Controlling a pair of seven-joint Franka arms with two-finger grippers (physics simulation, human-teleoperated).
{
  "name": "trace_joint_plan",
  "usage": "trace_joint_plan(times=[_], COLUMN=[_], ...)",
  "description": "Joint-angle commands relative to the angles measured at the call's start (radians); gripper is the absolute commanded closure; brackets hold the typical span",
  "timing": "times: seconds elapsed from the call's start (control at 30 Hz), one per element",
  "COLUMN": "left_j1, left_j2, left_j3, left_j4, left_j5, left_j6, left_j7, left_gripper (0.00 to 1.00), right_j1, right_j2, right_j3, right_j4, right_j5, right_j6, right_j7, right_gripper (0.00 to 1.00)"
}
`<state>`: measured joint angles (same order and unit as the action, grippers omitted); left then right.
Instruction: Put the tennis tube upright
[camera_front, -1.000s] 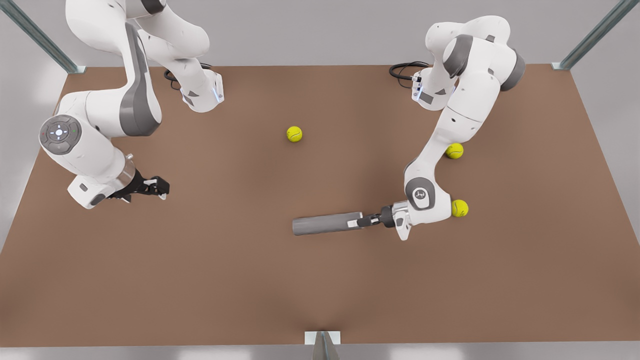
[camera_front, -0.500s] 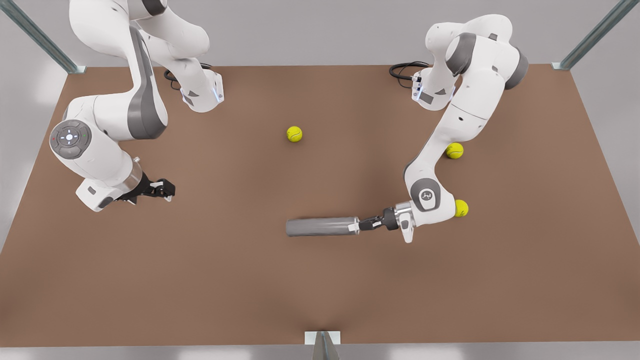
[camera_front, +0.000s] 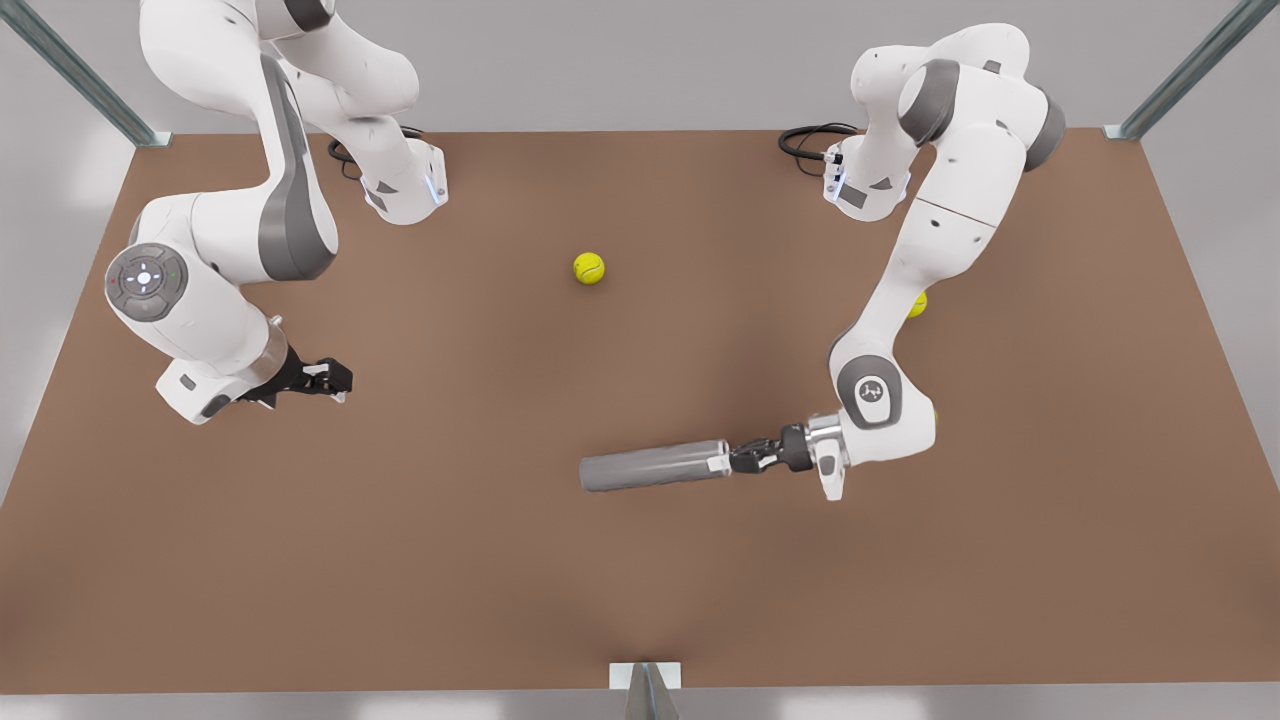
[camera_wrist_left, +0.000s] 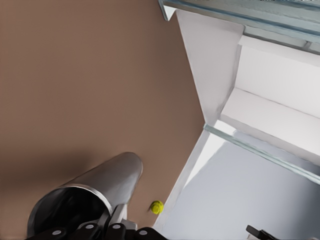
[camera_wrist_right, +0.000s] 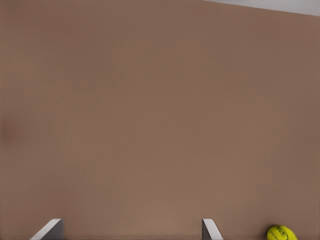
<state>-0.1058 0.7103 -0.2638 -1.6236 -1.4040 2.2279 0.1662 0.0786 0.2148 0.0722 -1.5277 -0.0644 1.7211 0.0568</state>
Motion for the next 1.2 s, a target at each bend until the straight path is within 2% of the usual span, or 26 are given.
trace_joint_plan(times=[0.0,0.63,1.17], left_j1=[0.0,0.005,0.047], left_j2=[0.0,-0.15,-0.288], left_j3=[0.0,0.008,0.008], left_j4=[0.001,-0.015,-0.015], left_j5=[0.043,0.353,0.858], left_j6=[-0.001,-0.017,-0.114], left_j7=[-0.002,-0.34,-0.553], left_gripper=[0.79,0.79,0.79], right_j1=[0.0,0.001,0.013], right_j2=[0.0,0.005,0.011], right_j3=[0.0,0.0,0.0], right_j4=[0.0,0.0,0.0], right_j5=[0.0,-0.002,-0.005], right_j6=[0.0,0.002,0.005], right_j7=[0.0,0.002,0.021], right_gripper=[0.0,0.0,0.0])
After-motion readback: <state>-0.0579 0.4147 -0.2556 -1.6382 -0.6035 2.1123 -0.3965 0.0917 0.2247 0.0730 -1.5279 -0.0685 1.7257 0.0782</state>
